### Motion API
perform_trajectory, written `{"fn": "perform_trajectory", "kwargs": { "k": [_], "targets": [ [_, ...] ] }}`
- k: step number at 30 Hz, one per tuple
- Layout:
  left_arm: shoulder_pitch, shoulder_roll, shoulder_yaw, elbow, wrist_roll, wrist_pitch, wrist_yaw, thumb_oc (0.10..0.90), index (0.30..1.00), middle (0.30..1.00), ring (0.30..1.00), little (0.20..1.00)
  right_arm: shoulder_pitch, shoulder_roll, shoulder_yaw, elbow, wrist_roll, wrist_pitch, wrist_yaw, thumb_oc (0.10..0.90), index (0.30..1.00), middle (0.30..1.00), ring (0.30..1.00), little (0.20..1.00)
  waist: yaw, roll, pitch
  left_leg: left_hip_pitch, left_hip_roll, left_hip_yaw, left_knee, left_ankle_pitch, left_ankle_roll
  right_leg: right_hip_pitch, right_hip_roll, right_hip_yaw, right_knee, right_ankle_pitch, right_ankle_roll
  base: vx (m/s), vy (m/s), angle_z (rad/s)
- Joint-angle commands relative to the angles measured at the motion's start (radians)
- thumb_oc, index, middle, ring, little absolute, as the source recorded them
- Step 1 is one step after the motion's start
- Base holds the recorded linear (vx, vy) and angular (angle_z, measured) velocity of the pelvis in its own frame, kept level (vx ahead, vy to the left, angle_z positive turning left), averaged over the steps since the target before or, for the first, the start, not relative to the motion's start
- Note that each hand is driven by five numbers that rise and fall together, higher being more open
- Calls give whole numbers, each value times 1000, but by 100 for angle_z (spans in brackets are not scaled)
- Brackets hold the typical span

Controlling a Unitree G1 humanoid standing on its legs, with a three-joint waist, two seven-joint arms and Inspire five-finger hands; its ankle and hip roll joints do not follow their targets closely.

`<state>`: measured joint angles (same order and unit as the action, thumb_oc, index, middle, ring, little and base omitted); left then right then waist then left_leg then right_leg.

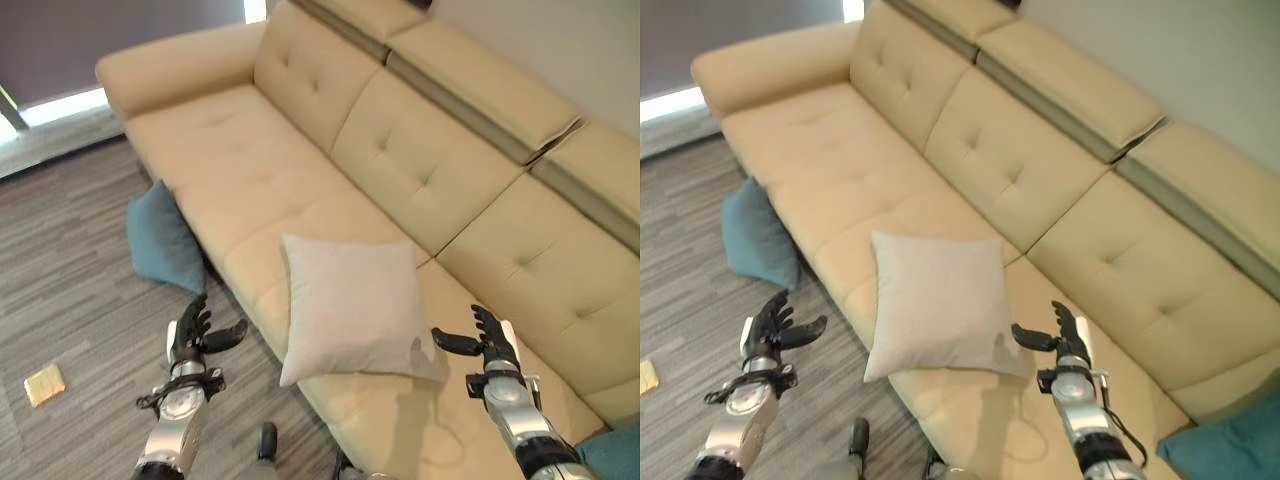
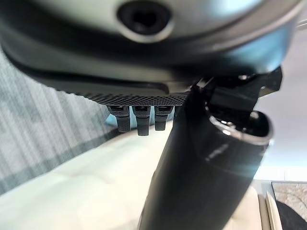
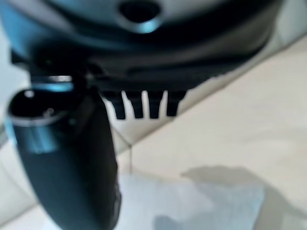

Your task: Pick up all the scattered cushions and arrange them neatly on the sofa.

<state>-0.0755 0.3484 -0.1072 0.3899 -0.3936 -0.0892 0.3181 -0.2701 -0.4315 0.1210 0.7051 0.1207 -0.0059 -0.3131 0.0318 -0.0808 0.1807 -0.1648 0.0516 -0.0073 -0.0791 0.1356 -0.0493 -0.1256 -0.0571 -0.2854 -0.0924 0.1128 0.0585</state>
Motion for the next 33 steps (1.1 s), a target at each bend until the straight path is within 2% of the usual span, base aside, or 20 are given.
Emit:
{"fn": "perform_trajectory", "kwargs": {
  "k": [1, 13, 17, 22, 28, 33],
  "targets": [
    [-125, 50, 13, -68, -41, -147, 3, 800, 900, 900, 900, 900, -136, -15, 16, -5, 49, -72, -75, 800, 900, 900, 900, 900, -6, -45, 34, -35, -19, -6, -8, -100, -18, -27, -38, 57, 5, -95, 51, -90, -73, 11],
    [-294, 35, -101, -49, -63, -168, -13, 800, 900, 900, 900, 900, -323, 54, 108, 110, 117, -82, -75, 800, 900, 900, 900, 900, -4, -33, 69, -177, -18, -17, -8, -64, -32, -171, -29, 69, 5, -69, 43, -35, -57, 1],
    [-446, 10, -162, -42, -76, -184, 7, 800, 900, 900, 900, 900, -446, 76, 161, 132, 150, -99, -73, 800, 900, 900, 900, 900, 1, -23, 100, -223, -17, -21, -8, -50, -42, -223, -28, 69, 6, -58, 43, -38, -40, -2],
    [-563, -33, -217, -25, -85, -194, 25, 800, 900, 900, 900, 900, -543, 100, 210, 123, 170, -120, -73, 800, 900, 900, 900, 900, 2, -14, 125, -241, -12, -19, -8, -43, -48, -245, -23, 73, 5, -55, 43, -25, -30, -5],
    [-587, -99, -249, 5, -86, -179, 58, 800, 900, 900, 900, 900, -563, 160, 223, 39, 212, -154, -74, 800, 900, 900, 900, 900, -4, -10, 144, -235, -8, -17, -8, -43, -51, -245, -16, 77, 5, -56, 39, -10, -28, -3],
    [-559, -97, -248, -13, -16, -168, 70, 800, 900, 900, 900, 900, -557, 161, 223, -41, 203, -178, -73, 800, 900, 900, 900, 900, -6, -14, 152, -229, -1, -8, -8, -48, -54, -249, -14, 79, 5, -59, 40, -5, -27, -6]
  ]
}}
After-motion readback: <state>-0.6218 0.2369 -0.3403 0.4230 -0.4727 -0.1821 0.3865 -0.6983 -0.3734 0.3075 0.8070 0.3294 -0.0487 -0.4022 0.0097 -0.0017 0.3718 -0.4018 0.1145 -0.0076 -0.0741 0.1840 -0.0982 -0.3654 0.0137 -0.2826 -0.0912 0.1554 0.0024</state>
